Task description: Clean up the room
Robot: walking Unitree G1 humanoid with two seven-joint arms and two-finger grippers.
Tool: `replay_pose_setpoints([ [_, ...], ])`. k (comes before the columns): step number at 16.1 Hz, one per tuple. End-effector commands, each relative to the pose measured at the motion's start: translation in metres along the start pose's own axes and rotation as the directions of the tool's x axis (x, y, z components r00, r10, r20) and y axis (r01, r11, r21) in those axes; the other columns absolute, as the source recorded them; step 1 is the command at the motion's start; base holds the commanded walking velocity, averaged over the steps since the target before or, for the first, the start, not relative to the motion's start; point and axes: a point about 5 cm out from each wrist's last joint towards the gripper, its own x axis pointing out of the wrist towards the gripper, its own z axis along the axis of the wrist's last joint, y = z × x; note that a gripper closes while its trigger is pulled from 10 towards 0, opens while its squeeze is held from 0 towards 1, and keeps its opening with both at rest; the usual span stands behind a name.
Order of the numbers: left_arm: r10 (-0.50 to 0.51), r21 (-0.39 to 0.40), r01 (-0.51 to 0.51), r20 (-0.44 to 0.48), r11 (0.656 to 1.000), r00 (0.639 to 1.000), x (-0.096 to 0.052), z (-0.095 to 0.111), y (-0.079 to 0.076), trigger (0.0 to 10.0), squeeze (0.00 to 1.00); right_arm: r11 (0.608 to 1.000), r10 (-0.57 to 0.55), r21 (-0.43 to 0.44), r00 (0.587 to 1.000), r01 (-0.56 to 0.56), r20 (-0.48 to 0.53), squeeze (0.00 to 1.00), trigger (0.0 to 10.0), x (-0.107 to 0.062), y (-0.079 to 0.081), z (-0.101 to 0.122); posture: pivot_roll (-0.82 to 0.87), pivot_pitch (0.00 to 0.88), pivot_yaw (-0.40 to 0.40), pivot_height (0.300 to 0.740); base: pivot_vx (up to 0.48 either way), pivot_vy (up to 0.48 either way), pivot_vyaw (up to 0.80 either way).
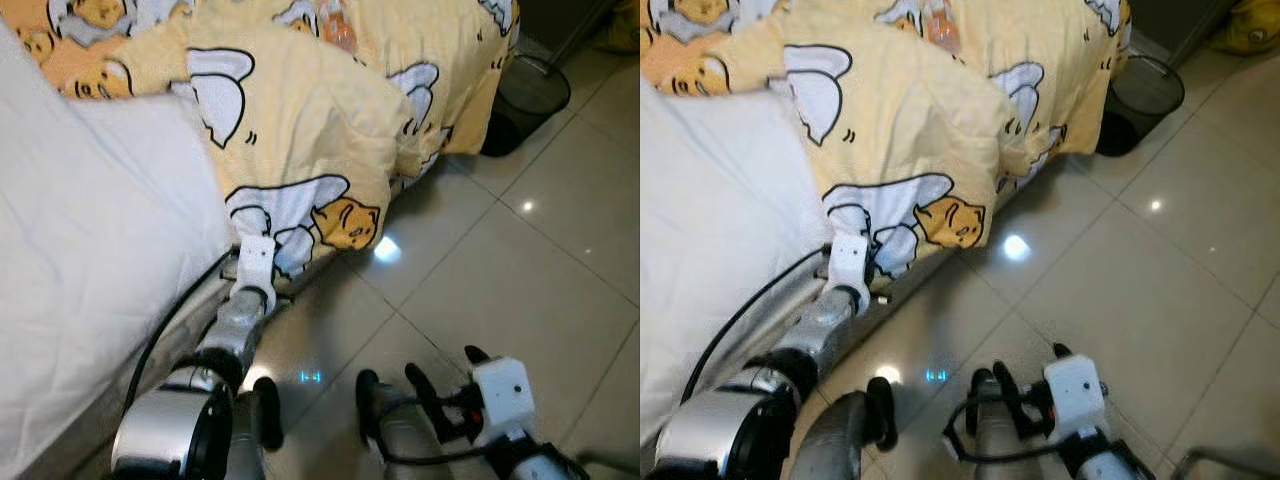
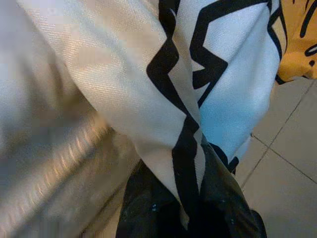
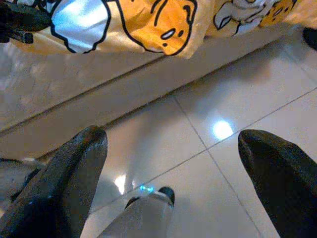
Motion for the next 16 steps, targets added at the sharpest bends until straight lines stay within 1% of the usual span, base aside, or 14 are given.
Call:
replay_pose_setpoints([
  [1, -0.019, 0.002, 0.019, -0.083, 1.0, 0.996, -0.006, -0.024, -0.005, 10.0, 0.0, 1.0, 0.004, 0.011, 0.999, -0.004, -0.051, 0.0, 10.0, -0.006, 0.001, -0.01, -0.24, 0.335, -0.021, 0.736, -0.405, 0.0, 0.0],
  [4, -0.028, -0.003, 0.027, -0.089, 1.0, 0.996, -0.007, -0.027, -0.008, 10.0, 0.0, 1.0, 0.004, 0.01, 0.998, -0.004, -0.055, 0.0, 10.0, -0.006, 0.001, -0.01, -0.24, 0.335, -0.021, 0.736, -0.42, 0.0, 0.0],
  [6, -0.037, 0.013, 0.038, -0.095, 0.999, 0.995, -0.008, -0.03, -0.013, 10.0, 0.0, 1.0, 0.004, 0.009, 0.998, -0.004, -0.058, 0.0, 10.0, -0.005, 0.0, -0.011, -0.24, 0.337, -0.023, 0.736, 0.0, 0.0, 0.0],
  [8, -0.07, 0.045, 0.076, -0.129, 0.996, 0.989, -0.011, -0.039, -0.022, 10.0, 0.0, 1.0, 0.007, 0.009, 0.998, -0.006, -0.059, 0.0, 10.0, -0.005, 0.001, -0.011, -0.24, 0.335, -0.02, 0.736, 0.0, 0.0, 0.0],
  [9, -0.113, 0.09, 0.131, -0.178, 0.987, 0.978, -0.016, -0.051, -0.034, 10.0, 0.0, 1.0, 0.009, 0.01, 0.998, -0.008, -0.06, 0.0, 10.0, -0.004, 0.001, -0.011, -0.23, 0.335, -0.019, 0.736, 0.0, 0.0, 0.0],
  [10, -0.17, 0.112, 0.2, -0.233, 0.973, 0.958, -0.024, -0.066, -0.049, 10.0, 0.0, 1.0, 0.011, 0.01, 0.998, -0.011, -0.062, 0.0, 10.0, -0.004, 0.002, -0.012, -0.23, 0.335, -0.019, 0.736, 0.0, 0.0, 0.0],
  [11, -0.197, 0.116, 0.234, -0.263, 0.965, 0.944, -0.03, -0.075, -0.058, 10.0, 0.0, 1.0, 0.013, 0.011, 0.998, -0.012, -0.064, 0.0, 10.0, -0.004, 0.002, -0.012, -0.24, 0.337, -0.021, 0.736, 0.0, 0.0, 0.0],
  [13, -0.283, 0.054, 0.323, -0.362, 0.945, 0.888, -0.051, -0.105, -0.087, 10.0, 0.0, 1.0, 0.017, 0.01, 0.997, -0.016, -0.069, 0.0, 10.0, -0.005, 0.003, -0.013, -0.24, 0.338, -0.023, 0.736, 0.0, 0.0, 0.0],
  [14, -0.337, 0.014, 0.376, -0.416, 0.926, 0.844, -0.066, -0.122, -0.106, 10.0, 0.0, 1.0, 0.02, 0.009, 0.997, -0.02, -0.075, 0.0, 10.0, -0.006, 0.003, -0.014, -0.24, 0.339, -0.024, 0.736, 0.0, 0.0, 0.0],
  [15, -0.351, -0.004, 0.387, -0.43, 0.922, 0.832, -0.071, -0.126, -0.111, 10.0, 0.0, 1.0, 0.021, 0.009, 0.997, -0.021, -0.077, 0.0, 10.0, -0.006, 0.003, -0.014, -0.24, 0.339, -0.024, 0.736, 0.0, 0.0, 0.0],
  [16, -0.385, -0.029, 0.417, -0.447, 0.908, 0.807, -0.08, -0.133, -0.122, 10.0, 0.0, 1.0, 0.025, 0.008, 0.996, -0.024, -0.082, 0.0, 10.0, -0.007, 0.004, -0.015, -0.24, 0.339, -0.025, 0.736, 0.0, 0.0, 0.0],
])
